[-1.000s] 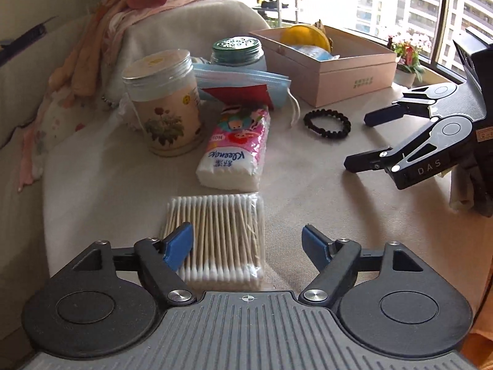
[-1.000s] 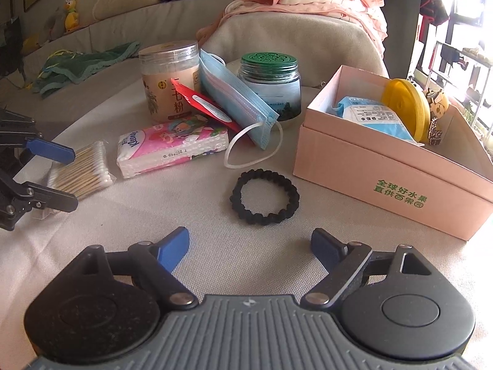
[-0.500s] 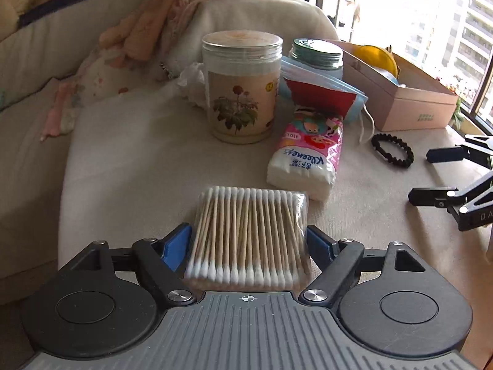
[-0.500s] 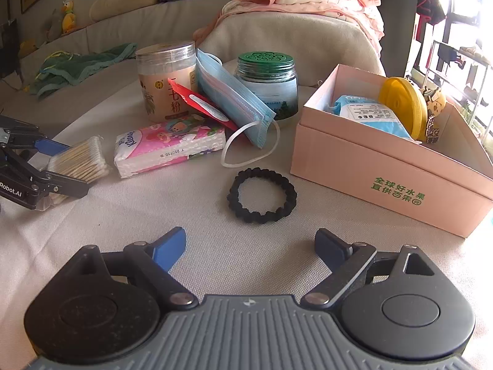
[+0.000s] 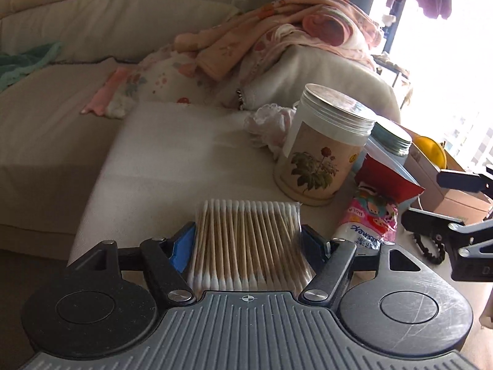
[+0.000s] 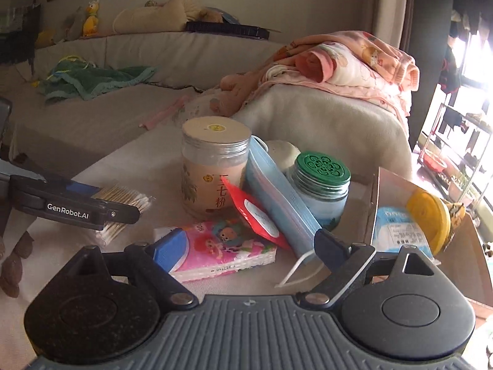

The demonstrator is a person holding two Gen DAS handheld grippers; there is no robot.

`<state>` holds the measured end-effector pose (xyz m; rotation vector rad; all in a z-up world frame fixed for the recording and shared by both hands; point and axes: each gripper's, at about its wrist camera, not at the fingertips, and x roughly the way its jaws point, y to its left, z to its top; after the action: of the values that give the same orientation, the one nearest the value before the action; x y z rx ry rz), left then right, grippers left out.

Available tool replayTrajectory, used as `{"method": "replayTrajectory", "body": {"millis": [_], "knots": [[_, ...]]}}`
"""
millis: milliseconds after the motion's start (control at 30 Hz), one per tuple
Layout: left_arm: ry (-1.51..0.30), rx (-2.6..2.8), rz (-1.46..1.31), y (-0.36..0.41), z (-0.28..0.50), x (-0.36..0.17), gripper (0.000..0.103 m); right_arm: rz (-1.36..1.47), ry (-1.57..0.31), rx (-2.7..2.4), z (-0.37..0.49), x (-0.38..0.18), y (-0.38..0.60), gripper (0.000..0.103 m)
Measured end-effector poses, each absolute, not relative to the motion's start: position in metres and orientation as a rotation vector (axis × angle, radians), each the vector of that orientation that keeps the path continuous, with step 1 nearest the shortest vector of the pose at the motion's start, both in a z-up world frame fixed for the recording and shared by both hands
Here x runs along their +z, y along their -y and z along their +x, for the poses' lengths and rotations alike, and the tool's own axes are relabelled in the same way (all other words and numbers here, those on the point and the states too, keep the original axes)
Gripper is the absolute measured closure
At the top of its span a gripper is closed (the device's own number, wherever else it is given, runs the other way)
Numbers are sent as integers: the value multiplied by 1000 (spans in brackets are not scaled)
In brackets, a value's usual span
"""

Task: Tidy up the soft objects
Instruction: 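Grasp the red sachet with the right tool while the left tool lifts the swabs, then lower the swabs and red sachet into the pink box and release both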

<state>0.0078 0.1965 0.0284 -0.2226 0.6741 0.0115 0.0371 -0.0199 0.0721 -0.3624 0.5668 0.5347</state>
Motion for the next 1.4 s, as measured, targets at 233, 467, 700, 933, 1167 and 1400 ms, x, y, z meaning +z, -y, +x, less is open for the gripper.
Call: {"method": "replayTrajectory", "body": {"millis": [233, 467, 700, 933, 1167, 1400], "knots": [[-659, -8, -256, -203, 4, 27, 28, -572, -558, 508, 68, 52, -6, 85], [-640, 14, -346, -229, 21, 52, 29, -470, -597, 624, 84, 101, 6, 99], [-448, 31, -251, -217, 66, 143, 29, -252, -500, 655, 116, 198, 52, 99], [-416, -134, -172, -123, 130, 184, 29, -166, -401, 511, 131, 234, 133, 99], [-542, -388, -196, 2, 167, 160, 29, -125, -413, 348, 130, 225, 229, 99], [-789, -552, -178, 77, 191, 88, 27, -84, -493, 300, 141, 187, 272, 99]]}}
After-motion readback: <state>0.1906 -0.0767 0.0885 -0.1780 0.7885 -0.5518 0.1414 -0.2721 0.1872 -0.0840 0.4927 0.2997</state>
